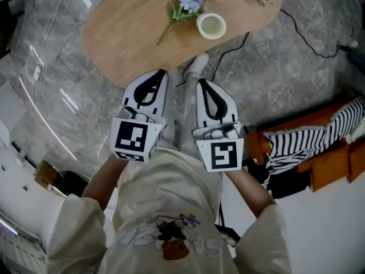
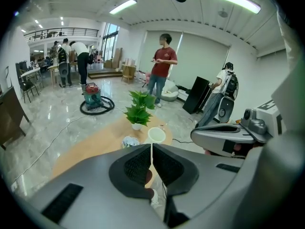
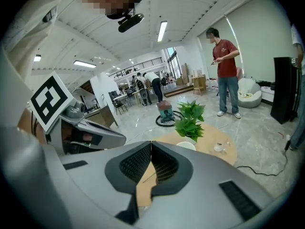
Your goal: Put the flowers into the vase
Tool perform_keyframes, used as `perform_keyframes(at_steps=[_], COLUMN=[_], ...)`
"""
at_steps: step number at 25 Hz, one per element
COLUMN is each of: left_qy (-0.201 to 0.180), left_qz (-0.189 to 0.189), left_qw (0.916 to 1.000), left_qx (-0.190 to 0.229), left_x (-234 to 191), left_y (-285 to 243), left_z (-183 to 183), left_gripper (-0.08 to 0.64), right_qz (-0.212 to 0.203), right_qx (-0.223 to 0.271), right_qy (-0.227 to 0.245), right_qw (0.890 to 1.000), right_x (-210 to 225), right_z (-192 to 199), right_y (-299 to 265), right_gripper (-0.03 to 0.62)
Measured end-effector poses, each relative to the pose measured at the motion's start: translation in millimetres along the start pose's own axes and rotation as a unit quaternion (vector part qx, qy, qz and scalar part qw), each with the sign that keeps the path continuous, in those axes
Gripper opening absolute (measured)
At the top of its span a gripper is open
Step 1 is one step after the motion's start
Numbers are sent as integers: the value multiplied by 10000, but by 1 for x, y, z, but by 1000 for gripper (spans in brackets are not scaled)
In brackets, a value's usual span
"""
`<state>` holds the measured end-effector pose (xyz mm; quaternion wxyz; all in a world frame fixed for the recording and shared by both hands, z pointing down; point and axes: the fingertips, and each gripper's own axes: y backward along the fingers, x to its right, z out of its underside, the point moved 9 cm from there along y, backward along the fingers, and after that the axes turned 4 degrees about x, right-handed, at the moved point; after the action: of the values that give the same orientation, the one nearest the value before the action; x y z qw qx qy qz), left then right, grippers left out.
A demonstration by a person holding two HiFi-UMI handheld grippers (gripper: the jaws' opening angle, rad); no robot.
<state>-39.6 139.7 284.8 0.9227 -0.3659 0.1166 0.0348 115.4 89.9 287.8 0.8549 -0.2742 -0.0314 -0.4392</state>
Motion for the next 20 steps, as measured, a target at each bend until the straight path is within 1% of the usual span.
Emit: perform_keyframes(at_steps=[6,9,12,20], left_qy=[-32,58,174,225], left_qz=[-46,-52,-41,-107], left_qw=[10000,9999,9998,9997], left_qx=[8,-80,-68,50], left_x=[-13,-19,-26,-38], left_y=[-19,-29,-39,-57], left_z=[12,22,31,47], left_gripper=[14,14,14,14], right_qz=[13,62,118,212], right_qx=[-34,-127,-211,-229], right_qy=[-52,-62,-72,160], right_qw=[10000,9999,9997,9994], right_x=[2,8,12,12], right_z=[14,25,37,63], right_y=[-20,-28,-35,-58], right_gripper=[5,5,5,5])
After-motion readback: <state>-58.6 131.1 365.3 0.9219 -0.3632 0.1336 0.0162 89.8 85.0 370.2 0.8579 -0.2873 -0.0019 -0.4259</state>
